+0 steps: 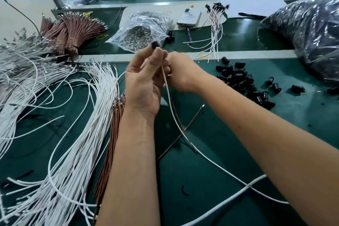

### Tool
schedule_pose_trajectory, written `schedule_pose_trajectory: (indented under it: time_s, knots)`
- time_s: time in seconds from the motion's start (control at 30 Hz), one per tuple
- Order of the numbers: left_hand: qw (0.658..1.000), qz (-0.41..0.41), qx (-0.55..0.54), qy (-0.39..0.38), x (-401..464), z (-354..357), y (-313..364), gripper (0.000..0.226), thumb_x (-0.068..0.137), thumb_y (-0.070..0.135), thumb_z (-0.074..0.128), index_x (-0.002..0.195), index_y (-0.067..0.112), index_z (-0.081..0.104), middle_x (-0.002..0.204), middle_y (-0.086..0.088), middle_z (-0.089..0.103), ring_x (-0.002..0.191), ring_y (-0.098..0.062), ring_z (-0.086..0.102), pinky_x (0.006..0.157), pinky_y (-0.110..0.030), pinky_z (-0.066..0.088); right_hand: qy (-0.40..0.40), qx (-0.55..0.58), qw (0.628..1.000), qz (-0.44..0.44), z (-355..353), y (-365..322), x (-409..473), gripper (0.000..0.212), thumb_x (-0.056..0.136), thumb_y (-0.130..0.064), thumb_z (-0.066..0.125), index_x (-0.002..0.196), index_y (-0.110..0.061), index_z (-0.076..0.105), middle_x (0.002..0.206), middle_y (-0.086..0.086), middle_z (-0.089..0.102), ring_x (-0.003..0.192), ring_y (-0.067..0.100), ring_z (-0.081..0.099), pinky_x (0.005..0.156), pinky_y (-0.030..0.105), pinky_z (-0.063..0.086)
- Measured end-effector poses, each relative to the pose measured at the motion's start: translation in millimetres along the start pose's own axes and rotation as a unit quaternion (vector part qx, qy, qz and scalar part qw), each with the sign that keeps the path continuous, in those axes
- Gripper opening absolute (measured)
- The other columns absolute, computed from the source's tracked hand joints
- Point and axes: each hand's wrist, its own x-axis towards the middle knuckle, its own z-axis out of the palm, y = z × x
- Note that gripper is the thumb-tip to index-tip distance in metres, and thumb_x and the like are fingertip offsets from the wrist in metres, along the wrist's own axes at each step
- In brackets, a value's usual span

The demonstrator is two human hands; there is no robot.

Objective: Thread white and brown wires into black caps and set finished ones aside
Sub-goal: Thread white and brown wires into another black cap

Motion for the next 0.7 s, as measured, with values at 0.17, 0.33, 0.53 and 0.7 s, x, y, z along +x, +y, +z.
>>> schedule_pose_trajectory:
  time_s: [0.17,0.33,0.53,0.7]
  knots:
    - [0.975,-0.009,0.203,-0.084,-3.1,6.8,-25.6,0.026,0.07,-0.012,0.079,0.082,0.01,0.073,0.086,-0.013,0.076,0.082,-0.024,0.073,0.084,-0.038,0.058,0.166,0.128,0.975,0.078,-29.8,51.8,-61.7,0.024,0.091,-0.021,0.079,0.069,-0.023,0.068,0.062,-0.009,0.062,0.057,-0.003,0.055,0.058,0.013,0.04]
    - [0.931,-0.015,0.347,-0.11,-8.7,16.8,-48.4,0.024,0.072,-0.018,0.077,0.082,0.002,0.07,0.088,-0.014,0.077,0.083,-0.018,0.074,0.08,-0.027,0.057,0.296,0.265,0.916,0.062,-37.0,65.3,-109.2,0.005,0.092,-0.019,0.077,0.088,-0.02,0.076,0.065,-0.003,0.069,0.05,0.013,0.059,0.05,0.023,0.048]
    - [0.922,-0.015,0.369,-0.12,-11.5,19.6,-54.1,0.022,0.071,-0.017,0.079,0.087,-0.006,0.069,0.092,-0.019,0.076,0.083,-0.018,0.074,0.08,-0.027,0.058,0.313,0.284,0.906,0.015,-33.4,66.3,-125.4,0.005,0.094,-0.01,0.074,0.099,-0.011,0.076,0.072,0.003,0.071,0.055,0.025,0.067,0.053,0.032,0.056]
    - [0.921,-0.007,0.369,-0.127,-10.4,17.8,-54.7,0.022,0.072,-0.016,0.079,0.083,0.002,0.071,0.086,-0.007,0.078,0.082,-0.016,0.073,0.078,-0.026,0.057,0.323,0.265,0.908,-0.009,-31.9,62.1,-128.0,0.009,0.093,-0.012,0.078,0.095,-0.004,0.075,0.07,0.001,0.071,0.054,0.025,0.068,0.05,0.033,0.056]
